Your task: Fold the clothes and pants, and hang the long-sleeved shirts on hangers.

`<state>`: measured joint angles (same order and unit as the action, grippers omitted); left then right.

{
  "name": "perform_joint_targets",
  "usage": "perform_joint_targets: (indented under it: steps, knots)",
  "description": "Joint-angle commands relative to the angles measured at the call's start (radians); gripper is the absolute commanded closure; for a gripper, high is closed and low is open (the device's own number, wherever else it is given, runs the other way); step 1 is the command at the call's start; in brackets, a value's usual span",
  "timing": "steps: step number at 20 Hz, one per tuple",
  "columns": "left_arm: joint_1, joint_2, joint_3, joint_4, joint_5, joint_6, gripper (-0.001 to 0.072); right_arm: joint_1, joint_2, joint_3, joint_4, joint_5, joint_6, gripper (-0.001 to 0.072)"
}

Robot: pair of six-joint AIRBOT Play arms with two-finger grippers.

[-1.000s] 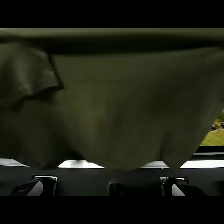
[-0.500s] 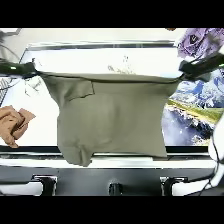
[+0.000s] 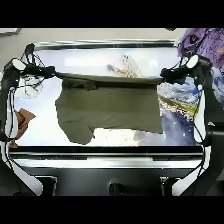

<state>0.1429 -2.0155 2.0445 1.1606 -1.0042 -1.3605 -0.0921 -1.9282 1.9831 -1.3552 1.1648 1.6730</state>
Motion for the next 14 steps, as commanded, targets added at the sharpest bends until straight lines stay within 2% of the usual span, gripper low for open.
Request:
perform_joint_targets:
  steps: [1,8,11,14]
  knots:
    - [0.001,-0.024,0.003,0.039,-0.071,0.004,0.0690,0.023,-0.011,0.000,-0.064,0.039,0.019,0.0687]
    - [0.001,-0.024,-0.051,0.108,-0.367,0.002,0.0690,0.023,-0.051,-0.002,-0.090,0.291,0.026,0.0686]
    - [0.000,-0.033,-0.079,0.108,-0.431,0.000,0.0690,0.023,-0.083,-0.006,-0.085,0.354,0.026,0.0685]
    - [-0.001,-0.044,-0.079,0.108,-0.436,0.000,0.0689,0.023,-0.110,-0.010,-0.076,0.382,0.026,0.0685]
